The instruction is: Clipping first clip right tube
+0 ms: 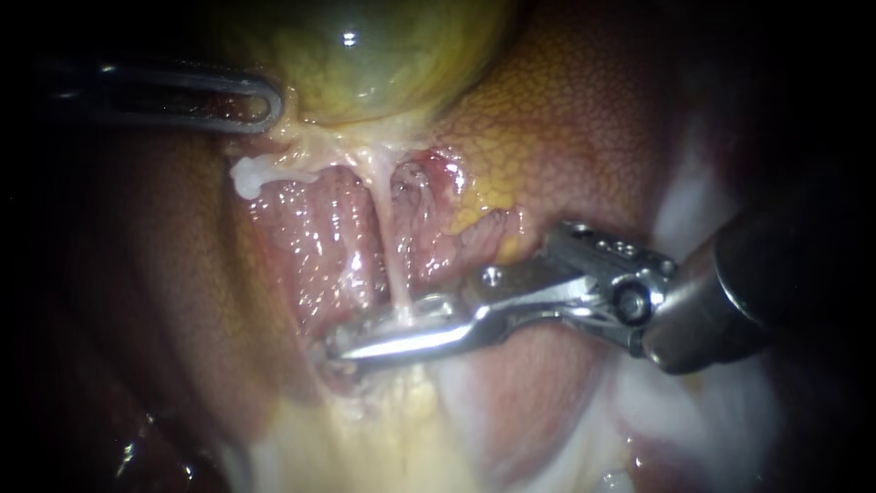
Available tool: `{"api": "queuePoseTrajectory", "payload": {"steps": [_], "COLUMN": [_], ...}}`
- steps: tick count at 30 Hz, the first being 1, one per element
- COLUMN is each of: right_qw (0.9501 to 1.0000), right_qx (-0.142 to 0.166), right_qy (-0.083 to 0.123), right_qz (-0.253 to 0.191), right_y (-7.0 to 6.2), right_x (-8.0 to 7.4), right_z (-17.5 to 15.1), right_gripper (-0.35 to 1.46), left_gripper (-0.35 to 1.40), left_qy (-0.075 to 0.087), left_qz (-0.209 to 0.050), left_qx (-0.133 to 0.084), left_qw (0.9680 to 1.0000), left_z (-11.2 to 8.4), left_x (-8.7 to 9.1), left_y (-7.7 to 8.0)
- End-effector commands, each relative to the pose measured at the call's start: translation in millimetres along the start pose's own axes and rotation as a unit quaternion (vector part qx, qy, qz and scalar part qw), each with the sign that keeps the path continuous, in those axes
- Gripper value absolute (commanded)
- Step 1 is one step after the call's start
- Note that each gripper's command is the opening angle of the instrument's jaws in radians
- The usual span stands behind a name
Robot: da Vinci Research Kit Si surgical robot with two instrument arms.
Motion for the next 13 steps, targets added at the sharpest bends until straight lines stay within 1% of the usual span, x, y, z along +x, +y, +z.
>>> {"api": "queuePoseTrajectory", "payload": {"steps": [1,13], "right_qw": [1.0,1.0], "right_qx": [0.0,-0.001], "right_qy": [0.0,0.0], "right_qz": [0.0,0.0], "right_y": [0.0,0.2], "right_x": [-0.1,0.0], "right_z": [0.0,-0.2], "right_gripper": [-0.35,-0.35], "left_gripper": [-0.35,-0.35], "left_qy": [0.0,0.0], "left_qz": [0.0,0.0], "left_qx": [0.0,0.0], "left_qw": [1.0,1.0], "left_z": [0.0,-0.1], "left_x": [0.0,-0.1], "left_y": [0.0,0.0]}}
